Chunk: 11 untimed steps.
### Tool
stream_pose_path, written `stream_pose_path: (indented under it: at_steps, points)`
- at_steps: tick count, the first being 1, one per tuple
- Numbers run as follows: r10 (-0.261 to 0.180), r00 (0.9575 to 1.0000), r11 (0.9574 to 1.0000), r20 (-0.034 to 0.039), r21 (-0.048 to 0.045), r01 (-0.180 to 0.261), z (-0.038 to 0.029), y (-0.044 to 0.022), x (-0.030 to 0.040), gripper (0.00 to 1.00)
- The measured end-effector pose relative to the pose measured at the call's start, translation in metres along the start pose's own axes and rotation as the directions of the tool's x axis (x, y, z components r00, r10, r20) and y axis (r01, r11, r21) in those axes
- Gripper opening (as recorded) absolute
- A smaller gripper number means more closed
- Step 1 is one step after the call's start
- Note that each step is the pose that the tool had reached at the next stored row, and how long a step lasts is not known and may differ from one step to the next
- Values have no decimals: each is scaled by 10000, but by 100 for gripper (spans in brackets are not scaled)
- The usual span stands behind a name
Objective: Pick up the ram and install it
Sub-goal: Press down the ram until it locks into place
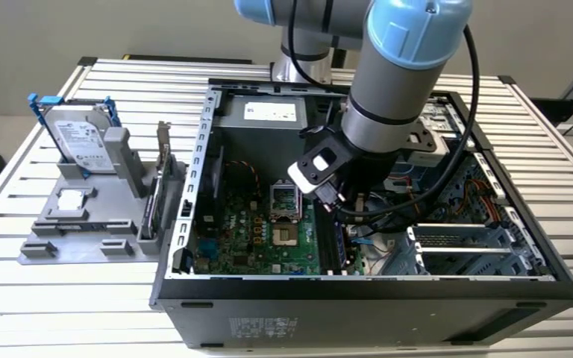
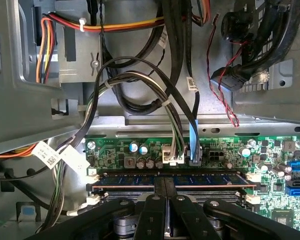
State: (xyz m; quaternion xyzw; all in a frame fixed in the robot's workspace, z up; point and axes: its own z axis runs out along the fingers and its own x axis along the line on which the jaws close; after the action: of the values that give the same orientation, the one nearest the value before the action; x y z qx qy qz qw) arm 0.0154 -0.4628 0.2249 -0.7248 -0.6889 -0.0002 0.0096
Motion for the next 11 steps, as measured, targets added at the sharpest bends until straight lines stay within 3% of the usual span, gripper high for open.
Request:
stream_pose_path:
  at_steps: [11]
  points:
    - [0,10000,10000,1,1,0,18,0,-1,0]
